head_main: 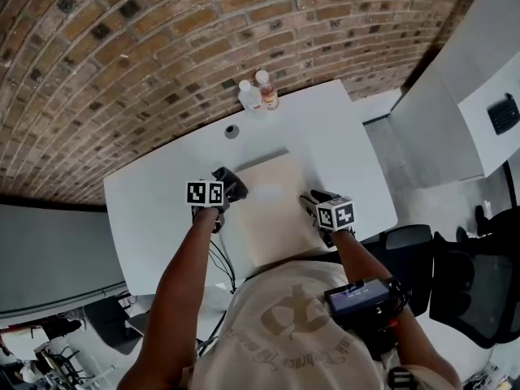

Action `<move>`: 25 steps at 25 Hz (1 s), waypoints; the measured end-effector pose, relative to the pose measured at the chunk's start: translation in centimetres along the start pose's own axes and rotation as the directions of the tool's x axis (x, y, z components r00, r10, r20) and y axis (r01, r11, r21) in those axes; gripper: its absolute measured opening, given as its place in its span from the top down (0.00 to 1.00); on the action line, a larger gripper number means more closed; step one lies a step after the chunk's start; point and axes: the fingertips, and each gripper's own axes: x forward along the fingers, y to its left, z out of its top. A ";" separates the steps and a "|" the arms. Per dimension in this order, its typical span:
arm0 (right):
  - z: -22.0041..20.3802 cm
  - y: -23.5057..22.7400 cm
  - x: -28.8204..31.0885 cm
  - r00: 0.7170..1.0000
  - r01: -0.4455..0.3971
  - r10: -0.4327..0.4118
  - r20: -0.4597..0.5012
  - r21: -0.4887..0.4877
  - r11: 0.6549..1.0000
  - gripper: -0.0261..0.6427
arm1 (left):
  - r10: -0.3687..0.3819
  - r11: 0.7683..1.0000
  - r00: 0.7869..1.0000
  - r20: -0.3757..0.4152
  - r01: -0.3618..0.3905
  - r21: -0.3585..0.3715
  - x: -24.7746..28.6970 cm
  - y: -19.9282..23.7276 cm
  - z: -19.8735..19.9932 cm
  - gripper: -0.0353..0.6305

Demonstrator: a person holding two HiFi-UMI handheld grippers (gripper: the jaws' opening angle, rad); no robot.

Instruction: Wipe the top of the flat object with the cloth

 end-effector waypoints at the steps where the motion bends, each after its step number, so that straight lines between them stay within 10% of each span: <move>1: 0.1 0.0 0.0 1.000 0.008 -0.008 -0.003 0.002 1.000 0.66 | -0.002 1.000 1.000 0.020 0.003 -0.022 -0.2 0.2 -0.2 0.79; 14: -0.2 -0.5 -1.4 0.994 0.108 -0.109 -0.019 -0.054 0.993 0.65 | -0.027 0.999 0.995 0.098 0.025 0.024 0.8 -0.7 0.3 0.79; 25: -0.4 -0.6 -1.7 0.999 0.044 -0.044 0.012 0.036 0.998 0.66 | -0.004 0.996 0.995 0.104 0.014 -0.093 -1.1 -3.1 1.0 0.79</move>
